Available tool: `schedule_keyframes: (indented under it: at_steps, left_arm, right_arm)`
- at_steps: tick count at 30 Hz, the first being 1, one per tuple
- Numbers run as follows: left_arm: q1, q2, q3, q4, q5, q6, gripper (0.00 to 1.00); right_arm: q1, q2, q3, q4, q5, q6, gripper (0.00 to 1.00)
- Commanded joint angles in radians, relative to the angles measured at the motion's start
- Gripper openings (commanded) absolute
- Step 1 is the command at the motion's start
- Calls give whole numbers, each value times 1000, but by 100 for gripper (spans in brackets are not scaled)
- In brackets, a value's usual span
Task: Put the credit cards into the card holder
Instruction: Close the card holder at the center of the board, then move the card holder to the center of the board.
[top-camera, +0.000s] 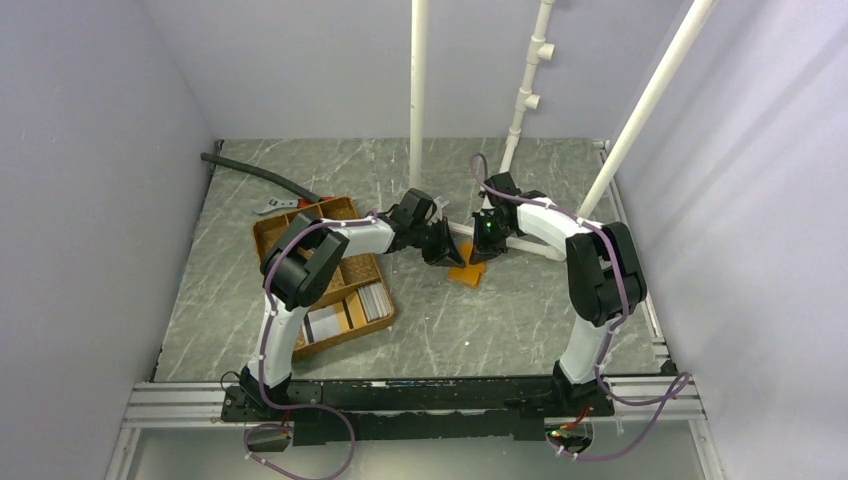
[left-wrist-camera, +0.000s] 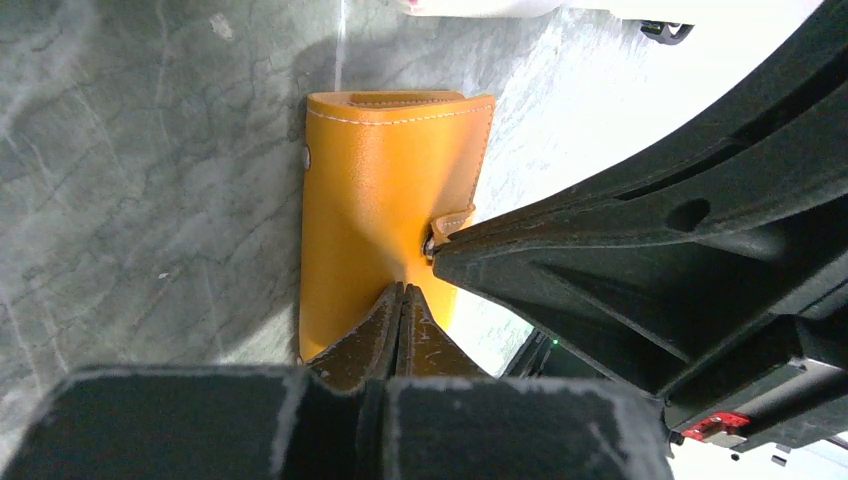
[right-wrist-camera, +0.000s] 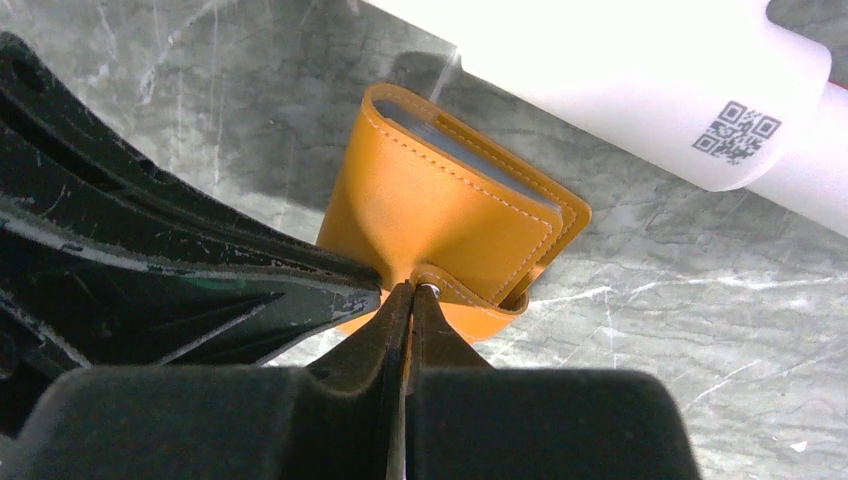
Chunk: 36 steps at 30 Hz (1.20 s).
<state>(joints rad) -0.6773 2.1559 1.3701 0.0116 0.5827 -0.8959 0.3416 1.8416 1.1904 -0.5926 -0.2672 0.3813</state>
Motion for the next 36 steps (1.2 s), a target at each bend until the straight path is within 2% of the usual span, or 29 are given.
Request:
schedule_keyframes:
  at_steps: [1, 9, 14, 15, 18, 21, 24, 29, 32, 36]
  left_arm:
    - [5, 35, -29, -81, -78, 8, 0]
    - [6, 31, -33, -60, -61, 4, 0]
    - [7, -15, 15, -104, -31, 48, 0]
    - [9, -39, 27, -111, -21, 56, 0]
    - [15, -116, 63, -138, 15, 75, 9]
    - [16, -232, 91, -223, 4, 115, 25]
    - [20, -372, 76, -293, -43, 152, 40]
    - [19, -625, -6, -447, -147, 245, 52]
    - [21, -792, -94, -530, -241, 267, 56]
    - [21, -995, -166, -613, -306, 239, 59]
  right_arm:
    - [37, 197, -83, 5, 255, 43, 0]
    - [92, 309, -27, -60, 333, 83, 0]
    - [91, 118, -24, 45, 210, 36, 1]
    - [90, 69, -13, 63, 219, 27, 8]
    - [58, -6, 52, 86, 215, -2, 29]
    - [54, 2, 170, -9, 209, -68, 38]
    - [74, -66, 164, -8, 229, -94, 48]
    - [156, -116, 150, 17, 284, -81, 51]
    - [232, -32, 170, 63, 298, -53, 50]
    - [318, 132, 261, -15, 549, -29, 49]
